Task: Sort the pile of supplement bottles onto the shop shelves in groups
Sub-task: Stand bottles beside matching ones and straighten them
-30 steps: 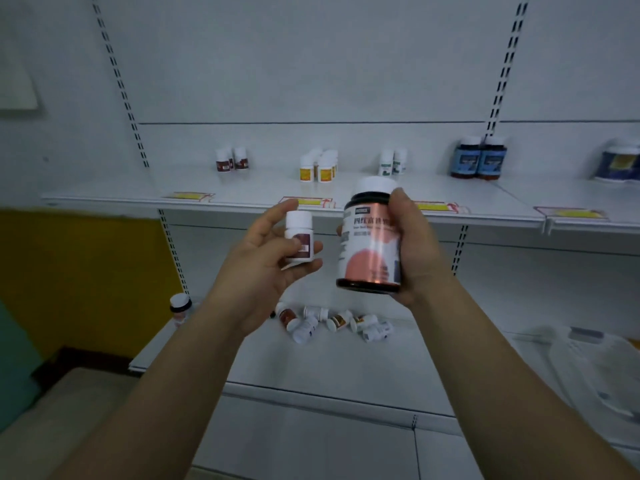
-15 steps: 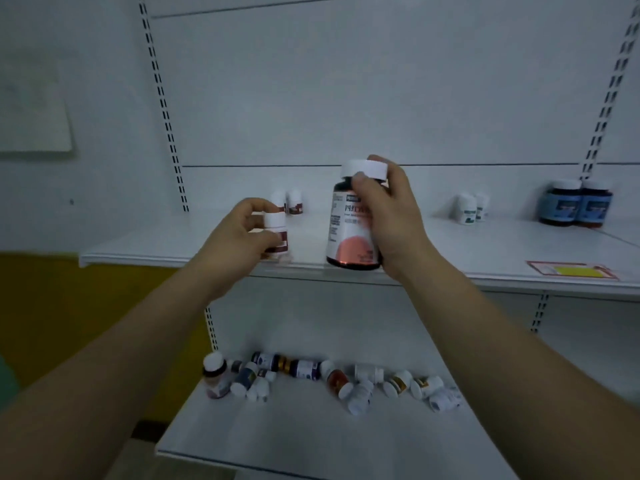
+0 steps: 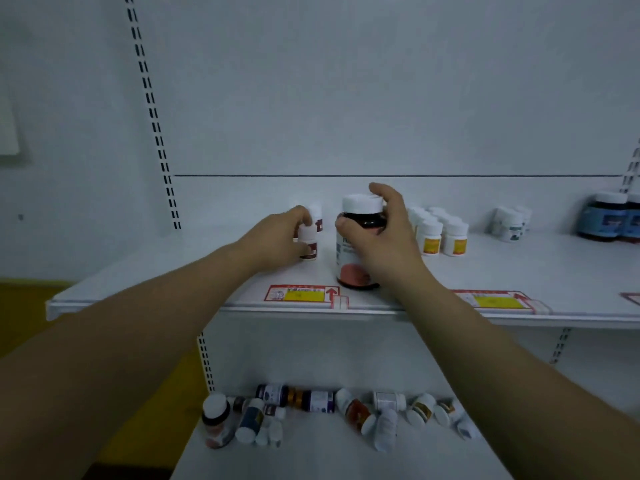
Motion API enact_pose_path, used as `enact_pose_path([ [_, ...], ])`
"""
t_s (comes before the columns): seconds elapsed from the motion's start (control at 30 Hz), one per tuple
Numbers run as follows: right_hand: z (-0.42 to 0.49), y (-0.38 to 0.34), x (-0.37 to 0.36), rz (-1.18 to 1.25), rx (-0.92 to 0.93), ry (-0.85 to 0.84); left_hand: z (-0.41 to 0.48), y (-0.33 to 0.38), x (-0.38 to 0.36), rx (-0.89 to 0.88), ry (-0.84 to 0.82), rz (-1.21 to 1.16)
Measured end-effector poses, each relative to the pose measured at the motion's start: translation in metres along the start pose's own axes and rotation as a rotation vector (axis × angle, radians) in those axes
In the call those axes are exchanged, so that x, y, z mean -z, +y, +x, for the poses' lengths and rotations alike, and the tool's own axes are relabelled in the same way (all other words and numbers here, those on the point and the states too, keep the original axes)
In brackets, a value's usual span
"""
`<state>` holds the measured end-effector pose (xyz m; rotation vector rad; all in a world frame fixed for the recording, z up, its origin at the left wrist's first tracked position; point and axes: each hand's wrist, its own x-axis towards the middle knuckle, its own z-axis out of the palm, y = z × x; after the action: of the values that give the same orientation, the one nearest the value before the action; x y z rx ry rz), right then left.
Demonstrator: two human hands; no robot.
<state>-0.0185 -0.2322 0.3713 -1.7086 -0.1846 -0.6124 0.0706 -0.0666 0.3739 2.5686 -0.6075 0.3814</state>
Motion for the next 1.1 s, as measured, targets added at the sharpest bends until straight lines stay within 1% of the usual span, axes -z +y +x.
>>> enact_pose_path([
  [0.17, 0.003, 0.008, -0.001, -0.049, 0.009, 0.01, 0.035, -0.007, -0.01, -0.092, 0.066, 0.131],
  [0.27, 0.004, 0.008, 0.0, -0.052, 0.005, 0.003, 0.053, -0.011, -0.018, -0.076, 0.074, 0.156],
  [0.5, 0.004, 0.011, 0.002, -0.061, -0.011, 0.004, 0.075, -0.027, -0.032, -0.014, 0.117, 0.141],
  [0.67, 0.003, 0.009, 0.001, -0.057, -0.013, 0.001, 0.08, -0.028, -0.034, -0.047, 0.12, 0.18],
  [1.1, -0.002, 0.003, -0.001, -0.1, -0.029, 0.037, 0.08, -0.022, -0.042, -0.015, 0.162, 0.104],
])
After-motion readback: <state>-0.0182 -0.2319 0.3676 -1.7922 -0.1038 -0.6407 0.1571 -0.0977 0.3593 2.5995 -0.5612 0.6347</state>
